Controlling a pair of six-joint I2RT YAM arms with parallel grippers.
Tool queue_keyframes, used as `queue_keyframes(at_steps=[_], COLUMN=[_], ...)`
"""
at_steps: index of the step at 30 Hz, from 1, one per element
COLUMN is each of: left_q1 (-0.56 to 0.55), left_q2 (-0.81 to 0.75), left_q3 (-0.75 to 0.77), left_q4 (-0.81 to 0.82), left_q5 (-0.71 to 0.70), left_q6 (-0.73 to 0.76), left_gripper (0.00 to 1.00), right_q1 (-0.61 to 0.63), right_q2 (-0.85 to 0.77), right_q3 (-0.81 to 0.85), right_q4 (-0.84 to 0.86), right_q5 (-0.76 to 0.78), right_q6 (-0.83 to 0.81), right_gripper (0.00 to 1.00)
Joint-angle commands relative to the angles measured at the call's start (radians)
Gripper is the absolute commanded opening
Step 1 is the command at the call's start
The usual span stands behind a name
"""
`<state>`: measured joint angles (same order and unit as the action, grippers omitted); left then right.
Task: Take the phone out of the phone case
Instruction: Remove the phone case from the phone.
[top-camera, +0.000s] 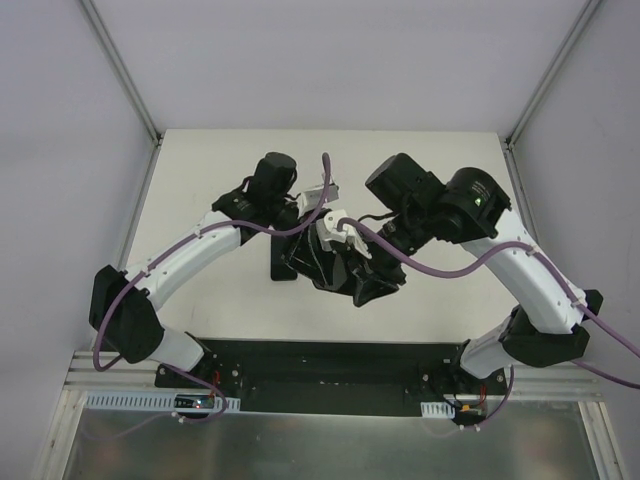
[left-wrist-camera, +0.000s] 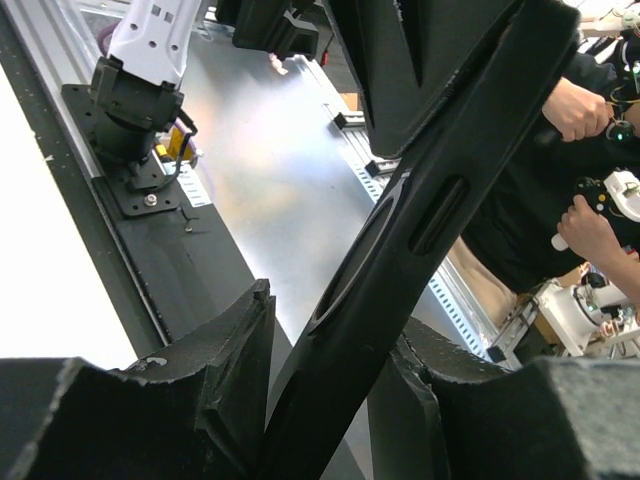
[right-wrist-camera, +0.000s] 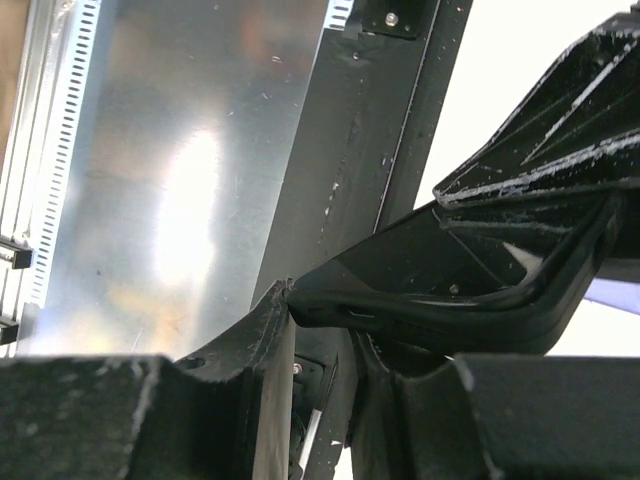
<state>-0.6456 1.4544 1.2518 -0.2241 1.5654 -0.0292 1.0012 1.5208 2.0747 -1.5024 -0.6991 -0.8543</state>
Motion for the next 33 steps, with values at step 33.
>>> queue_keyframes(at_steps=[33], left_q1=[0.050], left_q2=[-0.020], left_q3=[0.058], left_q4=[0.025], left_q5=[-0.174], left_q6=[-0.170], left_gripper=[0.00], right_q1=[-0.341], right_q2=[-0.195], right_q3=[-0.467], right_q4=[0.812], right_q5=[-0.073], right_q6=[0.515], right_gripper=[0.28])
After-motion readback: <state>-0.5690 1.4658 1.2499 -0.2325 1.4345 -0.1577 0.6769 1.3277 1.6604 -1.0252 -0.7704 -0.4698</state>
